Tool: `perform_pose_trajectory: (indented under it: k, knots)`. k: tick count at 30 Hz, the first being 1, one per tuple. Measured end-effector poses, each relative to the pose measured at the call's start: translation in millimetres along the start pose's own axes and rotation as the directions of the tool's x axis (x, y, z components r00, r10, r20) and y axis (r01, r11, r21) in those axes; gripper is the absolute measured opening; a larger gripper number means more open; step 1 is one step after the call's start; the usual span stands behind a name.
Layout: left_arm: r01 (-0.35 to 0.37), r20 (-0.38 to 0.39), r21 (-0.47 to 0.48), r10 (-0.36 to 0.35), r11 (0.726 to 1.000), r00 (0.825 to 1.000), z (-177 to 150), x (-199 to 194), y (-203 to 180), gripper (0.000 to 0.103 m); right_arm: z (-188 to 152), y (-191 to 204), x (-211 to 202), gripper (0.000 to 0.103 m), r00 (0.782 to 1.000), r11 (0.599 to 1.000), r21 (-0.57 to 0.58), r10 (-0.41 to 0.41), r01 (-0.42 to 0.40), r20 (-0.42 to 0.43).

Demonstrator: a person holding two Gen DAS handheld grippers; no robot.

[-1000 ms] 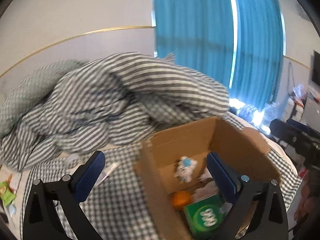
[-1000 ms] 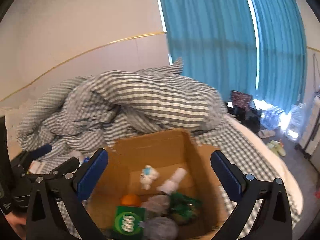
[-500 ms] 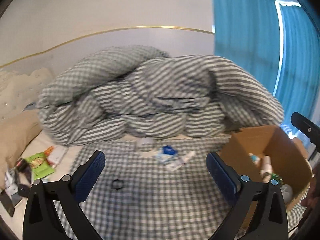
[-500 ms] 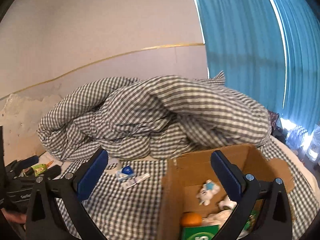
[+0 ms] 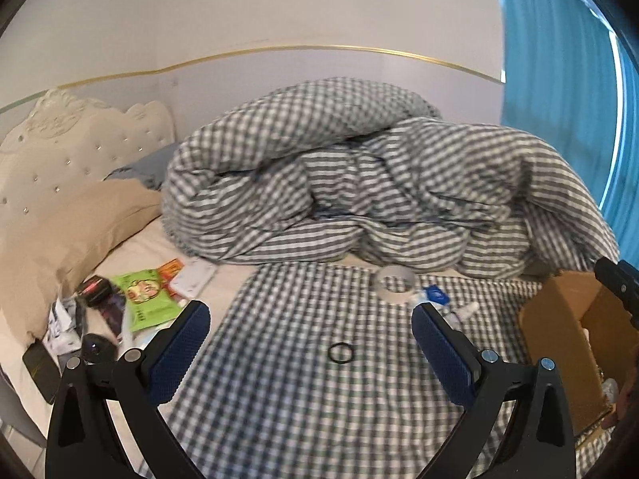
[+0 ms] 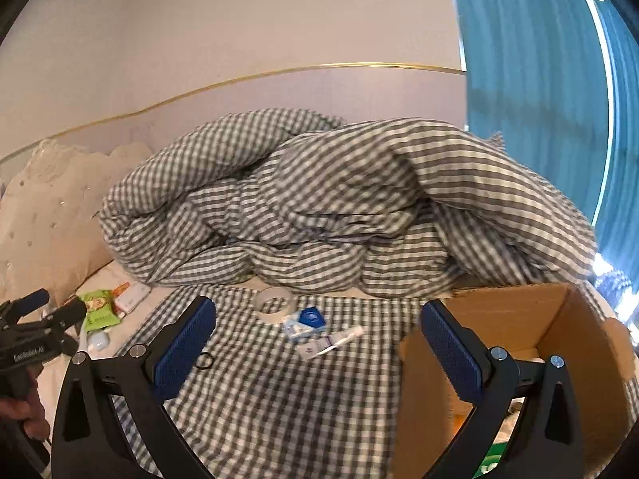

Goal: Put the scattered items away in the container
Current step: 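Move both tools back over the hair tie and tissue pack, then grasp the black hair tie with the left tool while the right tool grasps the tissue pack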

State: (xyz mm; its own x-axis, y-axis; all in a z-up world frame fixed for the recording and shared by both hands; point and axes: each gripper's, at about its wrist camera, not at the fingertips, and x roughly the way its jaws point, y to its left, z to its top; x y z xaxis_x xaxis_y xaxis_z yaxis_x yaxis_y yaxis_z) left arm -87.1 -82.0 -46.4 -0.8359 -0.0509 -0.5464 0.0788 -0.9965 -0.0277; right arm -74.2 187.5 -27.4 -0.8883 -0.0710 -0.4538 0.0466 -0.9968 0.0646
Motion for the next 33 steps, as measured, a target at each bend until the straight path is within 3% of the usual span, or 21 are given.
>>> perform_pose_trajectory:
  k: [7,17,21,28,31,33]
  knots:
    - [-0.01,-0.046,-0.034,0.008,0.999,0.999,-9,24,19,0.103,-8,16,17,0.103,0.996,0.997,0.004,0.082,-0.082,-0.029]
    - [-0.006,-0.115,0.069,0.014,0.998,0.993,-35,94,-2,0.103,-19,21,50,0.103,0.995,0.993,-0.081,0.077,-0.082,-0.07]
    - [0.009,-0.179,0.127,0.014,0.992,0.984,-51,138,-10,0.103,-25,22,68,0.103,0.993,0.99,-0.12,0.062,-0.075,-0.104]
    - [0.033,-0.275,0.135,0.005,0.99,0.961,-72,194,-12,0.098,-35,24,103,0.103,0.986,0.987,-0.145,0.048,-0.071,-0.159]
    - [0.042,-0.313,0.157,0.01,0.987,0.95,-80,210,-17,0.088,-40,25,119,0.103,0.981,0.987,-0.145,0.043,-0.071,-0.188]
    - [0.041,-0.331,0.16,0.014,0.986,0.943,-84,220,-19,0.087,-43,26,131,0.103,0.978,0.986,-0.156,0.033,-0.066,-0.205]
